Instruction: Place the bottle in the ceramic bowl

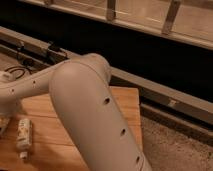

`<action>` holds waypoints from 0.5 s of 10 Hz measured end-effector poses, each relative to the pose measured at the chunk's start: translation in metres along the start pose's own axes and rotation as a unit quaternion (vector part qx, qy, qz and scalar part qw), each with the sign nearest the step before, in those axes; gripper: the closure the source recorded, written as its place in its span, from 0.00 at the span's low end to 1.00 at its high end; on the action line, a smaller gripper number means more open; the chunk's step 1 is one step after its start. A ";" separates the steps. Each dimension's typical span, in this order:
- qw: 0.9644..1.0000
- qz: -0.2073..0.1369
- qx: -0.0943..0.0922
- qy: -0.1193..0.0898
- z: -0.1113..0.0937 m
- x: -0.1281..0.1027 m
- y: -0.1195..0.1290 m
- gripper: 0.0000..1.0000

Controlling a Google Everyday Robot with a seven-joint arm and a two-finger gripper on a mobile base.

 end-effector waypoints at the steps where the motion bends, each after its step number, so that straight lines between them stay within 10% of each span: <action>1: 1.000 -0.002 0.004 0.003 -0.001 0.000 -0.001 0.35; 5: 0.999 -0.001 0.027 0.024 0.002 0.013 -0.027 0.35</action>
